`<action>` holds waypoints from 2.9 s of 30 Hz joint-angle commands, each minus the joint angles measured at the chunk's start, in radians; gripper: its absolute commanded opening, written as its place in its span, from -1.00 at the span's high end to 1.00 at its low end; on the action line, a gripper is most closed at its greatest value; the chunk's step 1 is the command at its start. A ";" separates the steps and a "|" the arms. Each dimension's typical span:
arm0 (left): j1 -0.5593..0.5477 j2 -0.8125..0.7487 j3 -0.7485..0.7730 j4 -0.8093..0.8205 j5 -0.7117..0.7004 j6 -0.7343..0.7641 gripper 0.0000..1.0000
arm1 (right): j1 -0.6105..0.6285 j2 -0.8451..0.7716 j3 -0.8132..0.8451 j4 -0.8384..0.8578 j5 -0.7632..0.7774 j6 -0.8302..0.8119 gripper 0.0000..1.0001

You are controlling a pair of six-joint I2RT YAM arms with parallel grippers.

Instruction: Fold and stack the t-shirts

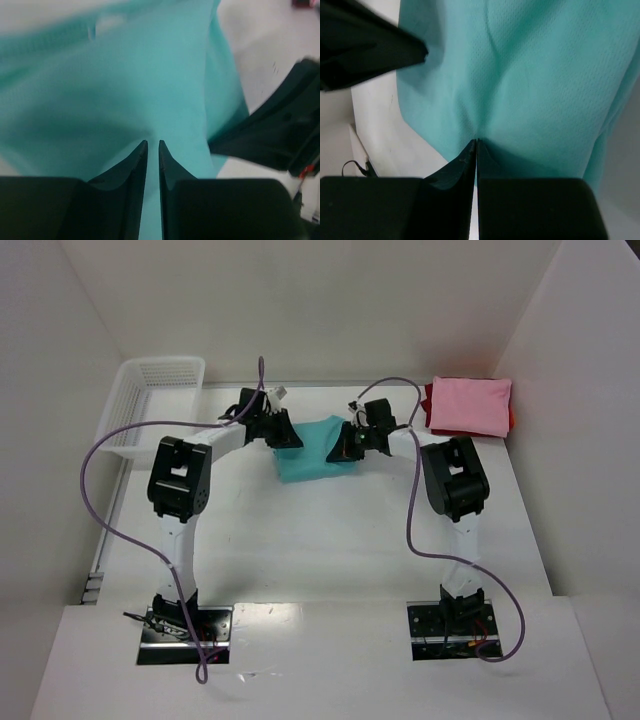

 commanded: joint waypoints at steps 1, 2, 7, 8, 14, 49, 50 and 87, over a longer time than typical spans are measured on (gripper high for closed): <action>0.010 0.083 0.103 0.062 0.021 -0.015 0.57 | -0.012 0.005 -0.023 0.009 0.030 -0.008 0.88; 0.010 0.083 0.103 0.062 0.003 -0.015 0.57 | -0.012 0.005 -0.033 0.000 0.043 -0.008 0.88; 0.030 0.083 0.094 0.030 -0.065 -0.001 0.59 | -0.012 -0.040 -0.119 -0.026 0.101 -0.026 0.91; 0.039 0.083 0.094 0.017 -0.078 0.013 0.59 | -0.012 -0.050 -0.131 -0.026 0.102 -0.027 0.91; 0.048 0.093 0.105 -0.027 -0.137 0.037 0.59 | -0.012 -0.098 -0.173 -0.055 0.133 -0.027 0.91; -0.036 -0.211 -0.290 0.012 -0.087 0.055 0.66 | -0.060 -0.103 -0.001 -0.181 0.344 0.007 0.94; -0.036 -0.200 -0.288 0.012 -0.090 0.055 0.66 | -0.060 -0.105 -0.012 -0.183 0.358 0.000 0.94; -0.036 -0.176 -0.254 -0.039 -0.128 0.086 0.64 | 0.000 -0.218 -0.213 -0.016 0.195 0.090 1.00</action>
